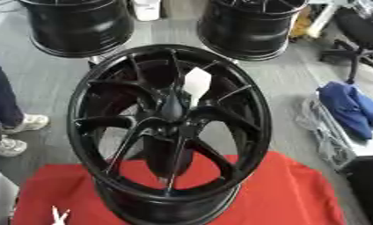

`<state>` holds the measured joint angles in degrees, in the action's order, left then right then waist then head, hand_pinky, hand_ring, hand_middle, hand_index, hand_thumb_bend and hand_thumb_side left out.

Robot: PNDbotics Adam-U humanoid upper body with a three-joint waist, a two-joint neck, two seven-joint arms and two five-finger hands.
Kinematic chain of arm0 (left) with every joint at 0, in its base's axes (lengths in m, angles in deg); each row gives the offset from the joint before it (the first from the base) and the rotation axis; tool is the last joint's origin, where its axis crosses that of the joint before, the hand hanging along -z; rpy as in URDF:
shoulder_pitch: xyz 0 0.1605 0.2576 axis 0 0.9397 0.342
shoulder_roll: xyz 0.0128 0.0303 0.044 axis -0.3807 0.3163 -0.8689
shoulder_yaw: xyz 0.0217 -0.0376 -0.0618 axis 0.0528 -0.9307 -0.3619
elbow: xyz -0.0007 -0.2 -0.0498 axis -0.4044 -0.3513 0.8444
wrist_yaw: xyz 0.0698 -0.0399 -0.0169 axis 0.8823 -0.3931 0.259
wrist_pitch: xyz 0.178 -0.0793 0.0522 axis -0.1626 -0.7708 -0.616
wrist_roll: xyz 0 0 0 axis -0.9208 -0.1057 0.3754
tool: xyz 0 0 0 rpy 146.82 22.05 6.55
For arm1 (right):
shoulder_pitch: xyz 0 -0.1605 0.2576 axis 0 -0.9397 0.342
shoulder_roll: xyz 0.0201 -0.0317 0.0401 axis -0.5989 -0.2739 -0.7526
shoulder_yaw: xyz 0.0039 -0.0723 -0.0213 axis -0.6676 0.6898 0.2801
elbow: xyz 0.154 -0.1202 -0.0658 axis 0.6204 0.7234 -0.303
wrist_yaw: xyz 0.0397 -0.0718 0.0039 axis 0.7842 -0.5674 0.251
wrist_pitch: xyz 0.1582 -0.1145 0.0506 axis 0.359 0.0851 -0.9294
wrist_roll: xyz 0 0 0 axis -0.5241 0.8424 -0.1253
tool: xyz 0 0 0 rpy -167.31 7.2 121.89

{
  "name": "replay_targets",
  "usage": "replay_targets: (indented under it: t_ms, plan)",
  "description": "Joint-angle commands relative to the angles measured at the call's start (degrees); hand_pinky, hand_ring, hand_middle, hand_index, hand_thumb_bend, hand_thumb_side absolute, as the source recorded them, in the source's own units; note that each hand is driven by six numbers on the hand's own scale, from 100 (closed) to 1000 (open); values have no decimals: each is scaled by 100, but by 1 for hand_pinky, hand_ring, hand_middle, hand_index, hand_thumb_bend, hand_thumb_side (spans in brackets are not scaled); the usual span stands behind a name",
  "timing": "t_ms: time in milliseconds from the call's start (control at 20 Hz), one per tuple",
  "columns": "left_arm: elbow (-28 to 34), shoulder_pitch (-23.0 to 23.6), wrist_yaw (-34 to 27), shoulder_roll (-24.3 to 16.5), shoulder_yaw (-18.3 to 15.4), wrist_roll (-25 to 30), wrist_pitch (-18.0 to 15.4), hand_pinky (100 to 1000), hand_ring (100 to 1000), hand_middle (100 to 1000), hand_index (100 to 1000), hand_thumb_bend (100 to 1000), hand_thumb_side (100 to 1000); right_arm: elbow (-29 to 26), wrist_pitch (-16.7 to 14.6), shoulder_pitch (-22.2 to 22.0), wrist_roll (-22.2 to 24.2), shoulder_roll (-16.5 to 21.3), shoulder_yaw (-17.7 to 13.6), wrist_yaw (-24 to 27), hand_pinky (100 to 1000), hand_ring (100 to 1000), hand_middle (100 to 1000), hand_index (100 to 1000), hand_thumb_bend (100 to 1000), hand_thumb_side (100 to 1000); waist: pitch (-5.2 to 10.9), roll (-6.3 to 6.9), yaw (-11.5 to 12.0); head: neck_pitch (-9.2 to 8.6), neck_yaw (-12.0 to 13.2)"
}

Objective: Pull the pin out of the wheel hub.

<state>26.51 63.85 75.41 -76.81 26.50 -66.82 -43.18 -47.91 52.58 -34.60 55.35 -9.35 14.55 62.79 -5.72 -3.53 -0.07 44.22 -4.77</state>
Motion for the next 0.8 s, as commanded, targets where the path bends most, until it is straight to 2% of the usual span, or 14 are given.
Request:
replay_targets:
  t_ms: [50, 100, 200, 250, 300, 350, 400, 500, 600, 800]
  plan:
    - [132, -50, 16, -96, -68, -48, -3, 640, 627, 643, 742, 515, 736, 217, 5, -582, -930, -312, -713, -381, 685, 704, 708, 551, 100, 464, 25, 26, -25, -10, -1]
    - [133, -51, 16, -91, -78, -57, -3, 640, 627, 643, 742, 514, 736, 465, 81, -851, -1322, -527, -926, -528, 682, 706, 724, 563, 100, 454, 17, 34, -36, -10, -20]
    - [133, -51, 15, -87, -90, -70, -4, 640, 627, 643, 742, 514, 736, 1012, 283, -1220, -2200, -877, -1259, -736, 690, 741, 821, 662, 100, 461, 11, 53, -51, -10, -59]
    - [132, -48, 15, -87, -97, -77, -6, 641, 627, 643, 742, 513, 736, 1326, 412, -1353, -2676, -1029, -1392, -713, 707, 793, 951, 799, 100, 464, 11, 62, -59, -10, -83]
    - [132, -47, 15, -86, -103, -84, -9, 641, 627, 643, 742, 513, 736, 1654, 542, -1458, -3142, -1153, -1467, -604, 737, 851, 1000, 895, 100, 494, 14, 68, -60, -10, -118]
    - [130, -46, 14, -83, -107, -89, -10, 641, 627, 643, 742, 513, 736, 1958, 659, -1537, -3519, -1238, -1479, -453, 776, 908, 1000, 966, 100, 566, 17, 73, -61, -10, -153]
    - [126, -44, 11, -78, -107, -91, -9, 641, 627, 643, 742, 513, 736, 2238, 765, -1602, -3821, -1308, -1461, -263, 794, 934, 1000, 998, 100, 614, 22, 76, -60, -10, -190]
    - [115, -37, 12, -64, -105, -89, -4, 641, 627, 643, 742, 512, 737, 2606, 857, -1674, -4227, -1423, -1378, 109, 815, 965, 1000, 1000, 100, 701, 36, 86, -61, -10, -249]
    - [103, -32, 11, -47, -99, -81, -3, 641, 627, 643, 742, 512, 737, 2763, 822, -1685, -4485, -1555, -1267, 415, 816, 967, 1000, 1000, 100, 747, 55, 112, -62, -10, -296]
    - [101, -27, 2, -27, -104, -81, -16, 641, 627, 644, 742, 510, 736, 2757, 688, -1621, -4637, -1780, -1081, 551, 800, 944, 1000, 1000, 100, 798, 76, 157, -51, -10, -360]
